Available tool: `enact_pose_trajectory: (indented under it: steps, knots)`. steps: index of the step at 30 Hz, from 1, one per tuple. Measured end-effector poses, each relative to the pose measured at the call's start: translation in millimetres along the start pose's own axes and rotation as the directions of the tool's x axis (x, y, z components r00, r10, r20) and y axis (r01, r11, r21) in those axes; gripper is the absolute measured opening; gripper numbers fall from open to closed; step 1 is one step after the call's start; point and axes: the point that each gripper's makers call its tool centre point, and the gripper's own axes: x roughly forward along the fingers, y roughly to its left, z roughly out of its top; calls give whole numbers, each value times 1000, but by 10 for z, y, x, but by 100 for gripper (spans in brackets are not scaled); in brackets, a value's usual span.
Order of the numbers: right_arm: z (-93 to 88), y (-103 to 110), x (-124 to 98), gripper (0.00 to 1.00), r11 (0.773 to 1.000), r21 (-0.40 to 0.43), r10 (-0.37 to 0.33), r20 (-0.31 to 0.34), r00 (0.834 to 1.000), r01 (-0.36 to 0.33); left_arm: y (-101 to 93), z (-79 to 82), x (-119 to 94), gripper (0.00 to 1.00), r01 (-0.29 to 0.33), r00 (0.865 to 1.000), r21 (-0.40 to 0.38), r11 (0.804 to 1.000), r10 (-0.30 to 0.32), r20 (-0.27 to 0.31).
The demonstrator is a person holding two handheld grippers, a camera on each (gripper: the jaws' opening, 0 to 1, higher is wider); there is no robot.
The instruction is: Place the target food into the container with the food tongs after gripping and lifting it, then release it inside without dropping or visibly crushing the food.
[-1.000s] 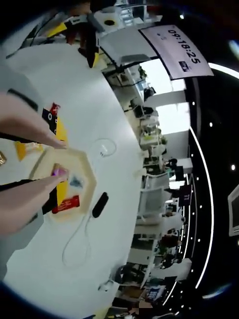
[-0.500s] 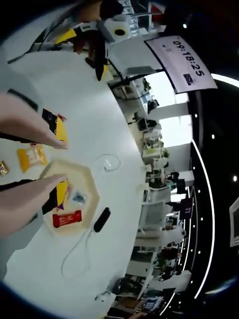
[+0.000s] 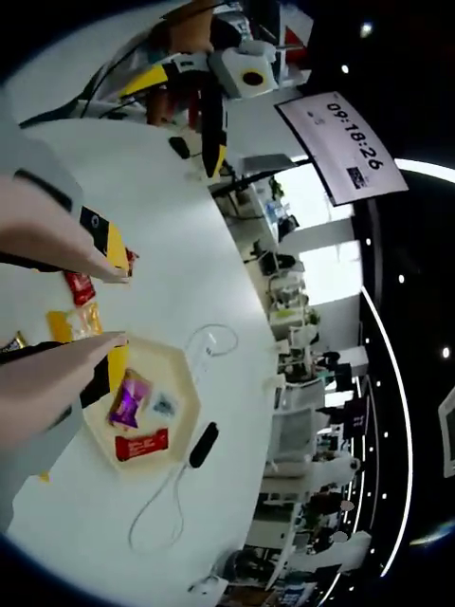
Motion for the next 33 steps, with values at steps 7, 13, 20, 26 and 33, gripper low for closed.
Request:
enact_pose_trajectory:
  steps: [7, 13, 20, 26, 33]
  knots:
    - [-10, 98, 266, 27, 997, -38, 69, -49, 996, -71, -8, -76, -40, 99, -26, 999, -13, 1000, 27, 18]
    - [19, 176, 391, 27, 991, -71, 109, -73, 991, -114, 111, -217, 45, 99, -22, 1000, -61, 998, 22, 2]
    - [-34, 180, 559, 27, 986, -63, 147, -84, 986, -152, 318, -220, 175, 99, -20, 1000, -81, 996, 19, -8]
    - [-143, 308, 629, 27, 977, -88, 185, -120, 975, -196, 395, -265, 212, 99, 1, 1000, -71, 997, -3, -22]
    - [-222, 410, 717, 27, 974, -69, 204, -150, 967, -216, 615, -366, 270, 99, -10, 999, -107, 994, 4, -49]
